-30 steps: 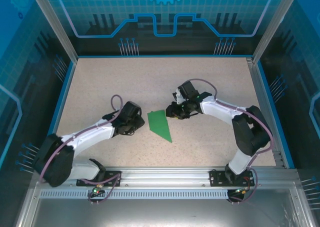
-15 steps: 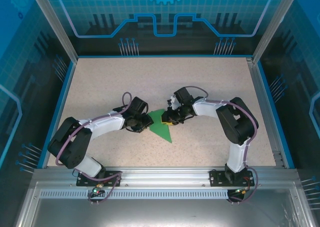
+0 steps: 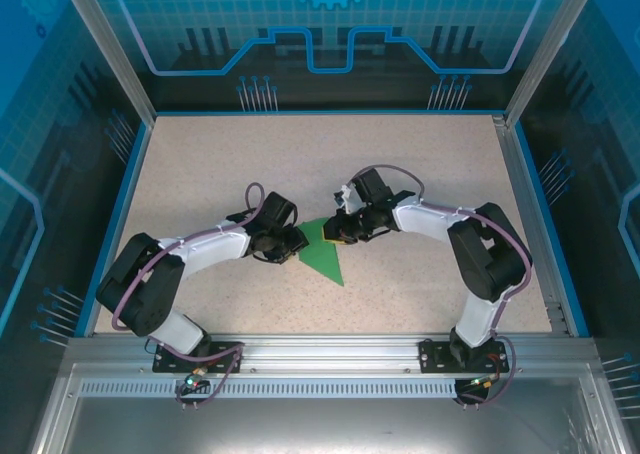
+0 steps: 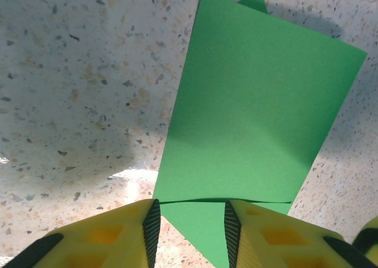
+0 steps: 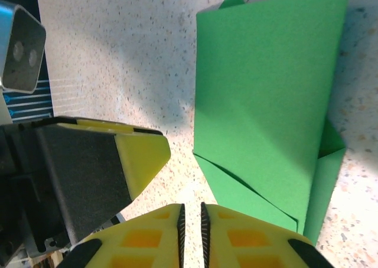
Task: Fold a paper plane with a square sheet of paper (pick it up from the middle)
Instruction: Fold the wing for the fifth time at the center of the table.
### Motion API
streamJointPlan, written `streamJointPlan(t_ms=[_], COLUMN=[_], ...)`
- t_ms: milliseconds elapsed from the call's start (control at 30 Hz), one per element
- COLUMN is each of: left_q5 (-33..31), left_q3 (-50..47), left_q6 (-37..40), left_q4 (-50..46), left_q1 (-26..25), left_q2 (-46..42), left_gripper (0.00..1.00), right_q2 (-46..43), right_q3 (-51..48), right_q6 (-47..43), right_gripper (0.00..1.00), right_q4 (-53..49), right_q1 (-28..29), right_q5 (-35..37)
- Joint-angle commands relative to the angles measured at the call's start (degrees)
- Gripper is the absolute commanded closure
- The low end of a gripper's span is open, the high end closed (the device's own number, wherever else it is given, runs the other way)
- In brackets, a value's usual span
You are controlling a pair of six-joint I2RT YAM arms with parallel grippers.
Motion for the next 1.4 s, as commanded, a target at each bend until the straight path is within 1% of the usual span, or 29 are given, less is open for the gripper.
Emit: streamJointPlan(t_ms=[0, 233, 500, 633, 800, 933, 1033, 1167, 1200, 1267, 1367], left_q5=[1.90, 3.48, 5.57, 6.95, 10.28, 10.87, 11.05, 10.48, 10.52, 10.43, 10.17], left_q3=[1.33, 1.59, 1.69, 1.30, 0.52, 0.42, 0.13, 0.07, 0.12, 0.25, 0.19], left_q6=[0.24, 0.26, 0.46, 0.68, 0.09, -0.58, -0.81, -0.78, -0.73, -0.64, -0.42], left_q4=[0.43, 1.16, 2.28, 3.05, 5.66, 5.97, 6.51, 6.17, 6.17, 5.98, 5.81], left_q1=[0.69, 1.42, 2.29, 3.24, 4.64, 4.71, 4.71, 4.69, 4.69, 4.76, 4.78], left_q2=[1.10, 1.90, 2.90, 3.05, 4.05, 5.00, 5.29, 5.37, 5.46, 5.40, 5.21], left_gripper=[0.63, 0.63, 0.62, 0.61, 0.60, 0.59, 0.59, 0.59, 0.59, 0.59, 0.58], right_q2=[0.85, 3.84, 7.49, 9.09, 10.46, 11.01, 9.90, 4.57, 3.40, 1.00, 0.08], right_q3=[-1.49, -3.49, -6.01, -8.57, -12.01, -12.50, -12.92, -10.55, -8.44, -6.37, -4.13], right_q6=[-1.16, -1.55, -1.64, -0.47, 2.04, 3.02, 4.15, 1.62, 0.77, -0.74, -2.03], right_gripper=[0.84, 0.84, 0.84, 0.84, 0.84, 0.84, 0.83, 0.82, 0.82, 0.82, 0.82], right_q4=[-1.17, -0.07, 2.78, 6.25, 10.87, 11.06, 12.20, 7.28, 5.66, 2.04, -0.98], right_q1=[1.65, 1.69, -0.74, -2.34, -3.49, -4.38, -4.54, -2.72, -2.24, -1.29, -1.05], right_q5=[-2.20, -0.29, 0.46, -1.23, -3.44, -3.43, -4.99, -2.97, -2.16, 0.94, 4.30])
